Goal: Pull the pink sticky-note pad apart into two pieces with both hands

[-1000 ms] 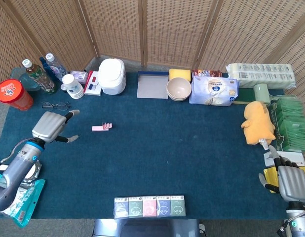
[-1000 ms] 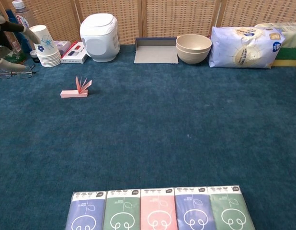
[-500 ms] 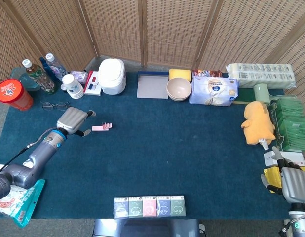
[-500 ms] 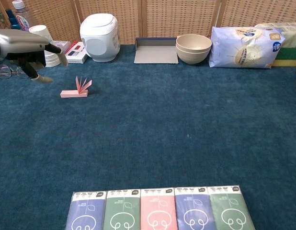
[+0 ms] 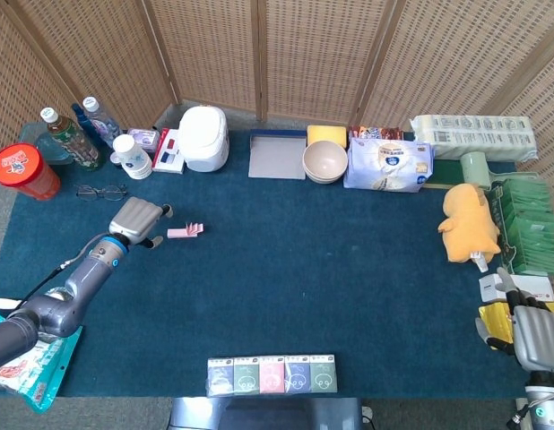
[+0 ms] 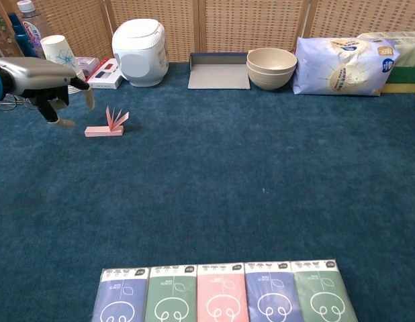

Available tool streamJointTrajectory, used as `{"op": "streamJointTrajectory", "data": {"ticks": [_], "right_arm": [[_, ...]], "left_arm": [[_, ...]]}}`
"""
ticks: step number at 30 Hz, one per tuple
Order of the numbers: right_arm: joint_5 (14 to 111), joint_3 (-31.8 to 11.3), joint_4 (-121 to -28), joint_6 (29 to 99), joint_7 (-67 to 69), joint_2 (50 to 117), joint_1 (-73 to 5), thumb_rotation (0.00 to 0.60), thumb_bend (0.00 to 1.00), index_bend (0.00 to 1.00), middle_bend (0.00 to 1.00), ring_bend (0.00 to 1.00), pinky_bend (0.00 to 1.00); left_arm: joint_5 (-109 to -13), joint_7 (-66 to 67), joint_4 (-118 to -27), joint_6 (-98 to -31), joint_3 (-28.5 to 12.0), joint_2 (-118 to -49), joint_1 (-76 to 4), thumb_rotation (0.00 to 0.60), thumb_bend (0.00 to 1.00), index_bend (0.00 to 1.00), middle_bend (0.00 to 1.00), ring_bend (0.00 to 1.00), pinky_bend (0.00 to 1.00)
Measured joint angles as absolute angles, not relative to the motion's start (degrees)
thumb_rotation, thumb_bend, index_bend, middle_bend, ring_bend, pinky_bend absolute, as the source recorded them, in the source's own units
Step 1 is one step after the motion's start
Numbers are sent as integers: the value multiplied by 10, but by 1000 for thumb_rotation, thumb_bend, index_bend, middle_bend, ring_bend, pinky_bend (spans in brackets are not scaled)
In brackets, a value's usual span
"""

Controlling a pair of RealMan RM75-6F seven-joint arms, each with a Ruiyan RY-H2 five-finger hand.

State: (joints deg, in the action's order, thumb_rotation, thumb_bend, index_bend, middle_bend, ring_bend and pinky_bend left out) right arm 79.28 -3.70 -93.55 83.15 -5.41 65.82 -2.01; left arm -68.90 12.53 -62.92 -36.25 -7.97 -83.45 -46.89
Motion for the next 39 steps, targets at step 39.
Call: {"op": "streamJointTrajectory", "data": {"ticks": [39], "right_arm": [[784,-38,-947,845,-47,653,-2,468,350,31,295,293,394]], "left_arm": [[-683,94,-527,-350,-69,-920,-491,600,302,417,879,976,942]]}}
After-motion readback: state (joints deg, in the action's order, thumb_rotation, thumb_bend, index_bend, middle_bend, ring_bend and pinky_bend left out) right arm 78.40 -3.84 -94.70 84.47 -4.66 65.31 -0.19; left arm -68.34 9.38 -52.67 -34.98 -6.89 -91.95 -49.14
